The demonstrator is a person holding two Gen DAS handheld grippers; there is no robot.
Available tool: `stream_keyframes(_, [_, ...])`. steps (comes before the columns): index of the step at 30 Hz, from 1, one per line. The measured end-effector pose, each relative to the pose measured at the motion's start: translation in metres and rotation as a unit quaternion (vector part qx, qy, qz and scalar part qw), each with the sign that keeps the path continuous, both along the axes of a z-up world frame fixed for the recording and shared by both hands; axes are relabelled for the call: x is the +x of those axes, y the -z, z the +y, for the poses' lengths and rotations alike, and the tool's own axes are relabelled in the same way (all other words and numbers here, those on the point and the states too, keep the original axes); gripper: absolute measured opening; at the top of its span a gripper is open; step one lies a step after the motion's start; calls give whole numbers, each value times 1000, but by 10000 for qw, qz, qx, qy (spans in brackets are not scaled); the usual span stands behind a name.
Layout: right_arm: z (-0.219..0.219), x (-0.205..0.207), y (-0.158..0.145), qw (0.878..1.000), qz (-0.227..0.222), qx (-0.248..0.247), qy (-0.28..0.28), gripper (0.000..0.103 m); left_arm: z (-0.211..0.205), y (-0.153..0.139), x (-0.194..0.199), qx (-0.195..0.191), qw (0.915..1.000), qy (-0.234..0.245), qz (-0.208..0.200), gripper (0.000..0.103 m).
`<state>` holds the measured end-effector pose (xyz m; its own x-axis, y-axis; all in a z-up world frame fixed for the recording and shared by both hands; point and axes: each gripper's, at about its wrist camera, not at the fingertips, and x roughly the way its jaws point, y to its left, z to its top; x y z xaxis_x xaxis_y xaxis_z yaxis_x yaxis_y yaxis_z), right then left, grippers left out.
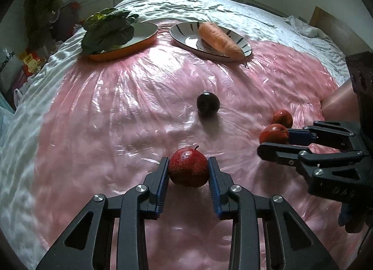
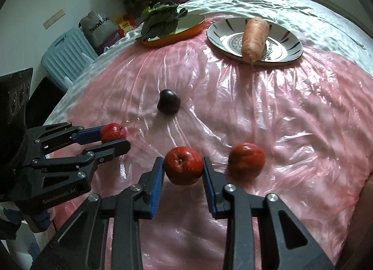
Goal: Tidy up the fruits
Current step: 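Close the left gripper on a red apple while the right gripper grasps another apple, then carry both red apples over to the green tray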
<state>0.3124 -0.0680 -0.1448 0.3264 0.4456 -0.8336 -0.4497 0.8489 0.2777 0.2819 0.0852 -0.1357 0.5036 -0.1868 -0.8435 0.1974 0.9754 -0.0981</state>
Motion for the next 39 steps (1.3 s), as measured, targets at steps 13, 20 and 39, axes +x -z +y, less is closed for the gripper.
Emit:
stream_keyframes(13, [-13,-41,-22,9999,-19,95,59,44,-5,-21,-26,90,9999,9,-128,28])
stream_keyframes(20, [-39,-86,-26,9993,140,169,295,44,-27,-29,-54,134,9997,189,-94,28])
stream_keyframes(39, [-185,-176,-35,9895,528,6,1344,44,-175,-55,-130,-44,9862,1651,99,28])
